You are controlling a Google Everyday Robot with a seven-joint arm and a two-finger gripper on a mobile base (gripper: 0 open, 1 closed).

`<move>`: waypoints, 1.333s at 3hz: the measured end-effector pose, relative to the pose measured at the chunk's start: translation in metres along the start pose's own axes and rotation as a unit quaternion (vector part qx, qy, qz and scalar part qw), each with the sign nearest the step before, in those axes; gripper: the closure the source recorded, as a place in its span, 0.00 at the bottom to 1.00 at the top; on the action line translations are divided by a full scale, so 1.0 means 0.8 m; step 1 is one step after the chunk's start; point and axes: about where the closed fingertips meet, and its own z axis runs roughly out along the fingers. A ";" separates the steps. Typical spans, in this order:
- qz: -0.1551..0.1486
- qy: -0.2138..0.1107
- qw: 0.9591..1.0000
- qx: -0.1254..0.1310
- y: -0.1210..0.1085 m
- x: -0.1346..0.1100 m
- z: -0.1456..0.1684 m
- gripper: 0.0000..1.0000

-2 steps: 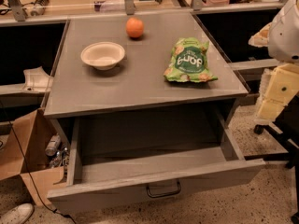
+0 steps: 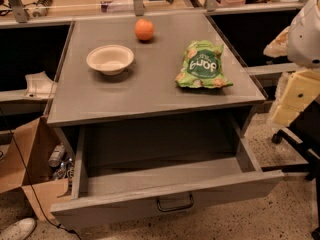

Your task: Close top drawer

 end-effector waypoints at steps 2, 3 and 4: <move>0.000 0.000 1.000 0.000 0.000 0.000 0.000 0.71; 0.014 0.016 1.000 -0.008 0.015 0.018 0.016 0.94; 0.022 0.034 0.999 -0.025 0.037 0.035 0.048 1.00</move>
Offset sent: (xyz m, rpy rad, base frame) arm 0.0000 0.0000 0.0000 0.0000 0.0000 0.0000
